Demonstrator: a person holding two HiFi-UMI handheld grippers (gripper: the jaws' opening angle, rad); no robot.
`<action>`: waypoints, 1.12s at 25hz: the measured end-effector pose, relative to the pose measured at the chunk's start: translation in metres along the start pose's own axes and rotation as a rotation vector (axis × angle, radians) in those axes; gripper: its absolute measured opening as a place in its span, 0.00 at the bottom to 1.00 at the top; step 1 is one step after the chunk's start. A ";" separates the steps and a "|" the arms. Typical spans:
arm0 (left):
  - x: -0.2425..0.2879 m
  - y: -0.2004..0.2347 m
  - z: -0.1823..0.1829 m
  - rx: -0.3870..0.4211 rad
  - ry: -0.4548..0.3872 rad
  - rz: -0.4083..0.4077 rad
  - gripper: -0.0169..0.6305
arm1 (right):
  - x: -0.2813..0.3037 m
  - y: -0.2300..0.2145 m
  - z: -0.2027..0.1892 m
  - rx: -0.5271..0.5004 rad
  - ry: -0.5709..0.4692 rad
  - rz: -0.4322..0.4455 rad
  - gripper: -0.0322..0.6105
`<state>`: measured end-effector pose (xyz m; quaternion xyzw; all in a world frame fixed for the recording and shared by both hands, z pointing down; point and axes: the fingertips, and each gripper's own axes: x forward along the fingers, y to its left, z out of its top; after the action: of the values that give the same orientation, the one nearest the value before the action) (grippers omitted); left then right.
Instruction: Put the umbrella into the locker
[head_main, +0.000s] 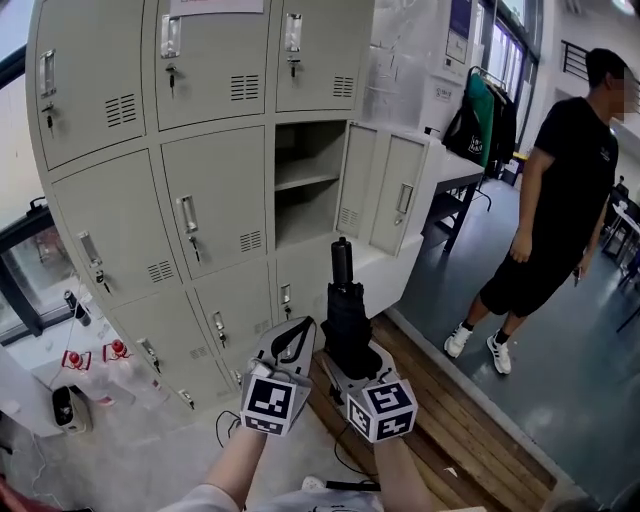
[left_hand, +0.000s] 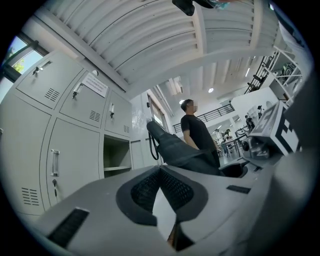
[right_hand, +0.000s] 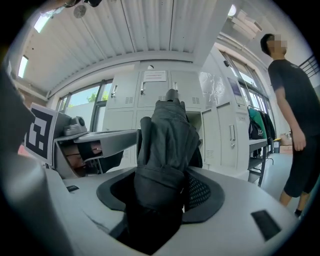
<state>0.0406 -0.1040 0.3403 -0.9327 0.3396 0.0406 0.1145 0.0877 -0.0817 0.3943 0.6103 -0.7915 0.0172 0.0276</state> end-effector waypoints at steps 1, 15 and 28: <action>0.009 0.002 -0.002 0.001 -0.001 0.004 0.04 | 0.006 -0.006 -0.001 -0.001 0.007 0.009 0.46; 0.078 0.036 -0.037 0.007 0.043 0.041 0.04 | 0.079 -0.060 -0.031 0.017 0.115 0.073 0.46; 0.165 0.102 -0.072 -0.003 0.045 0.022 0.04 | 0.194 -0.123 -0.042 0.073 0.189 0.081 0.46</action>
<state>0.1014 -0.3004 0.3654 -0.9297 0.3523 0.0217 0.1049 0.1584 -0.2976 0.4476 0.5739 -0.8084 0.1046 0.0791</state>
